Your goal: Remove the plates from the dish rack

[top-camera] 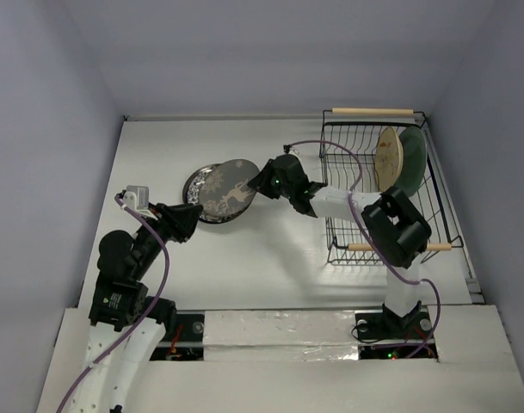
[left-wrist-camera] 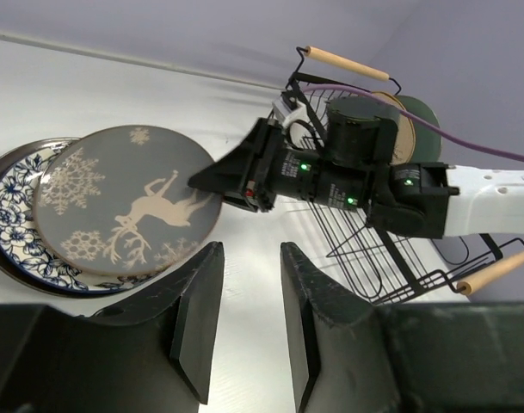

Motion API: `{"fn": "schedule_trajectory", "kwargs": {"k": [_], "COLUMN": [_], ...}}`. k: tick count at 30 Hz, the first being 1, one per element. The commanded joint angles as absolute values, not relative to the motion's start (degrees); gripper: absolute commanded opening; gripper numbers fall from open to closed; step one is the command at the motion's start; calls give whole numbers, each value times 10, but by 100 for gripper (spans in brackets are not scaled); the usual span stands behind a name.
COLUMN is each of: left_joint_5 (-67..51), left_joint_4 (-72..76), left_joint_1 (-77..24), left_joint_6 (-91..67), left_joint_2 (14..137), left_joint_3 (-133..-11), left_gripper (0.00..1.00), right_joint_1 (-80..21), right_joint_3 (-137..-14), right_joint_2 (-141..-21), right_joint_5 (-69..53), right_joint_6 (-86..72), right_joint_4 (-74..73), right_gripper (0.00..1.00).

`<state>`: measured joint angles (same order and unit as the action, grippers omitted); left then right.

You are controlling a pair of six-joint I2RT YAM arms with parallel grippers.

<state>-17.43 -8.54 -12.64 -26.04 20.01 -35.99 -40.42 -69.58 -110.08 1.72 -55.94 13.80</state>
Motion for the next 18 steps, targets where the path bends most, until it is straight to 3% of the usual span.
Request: {"fn": "schedule_trajectory", "kwargs": {"k": [1,8,12,18], "left_joint_5": [-181,-183,-185,-185], "left_joint_4": [-63,-62,-61,-61], "left_joint_1": [-123,-123,-123,-123], "left_joint_6": [-260,-261,-261,-262], "left_joint_2": [196,196,196,196], "left_joint_3": [-359,-358,-357,-358], "left_gripper": [30,31,32,32], "right_joint_1": [-425,-443,-449,-454], "right_joint_3": [-759,-807,-817,-820], "right_joint_2": [-1121,-1161,-1155,-1122], "right_joint_5": [4,-23,-4,65], "right_joint_6": [-563,-512,-469,-399], "right_joint_4": [187,123,63,-25], "right_gripper": [34,57,77,100]}}
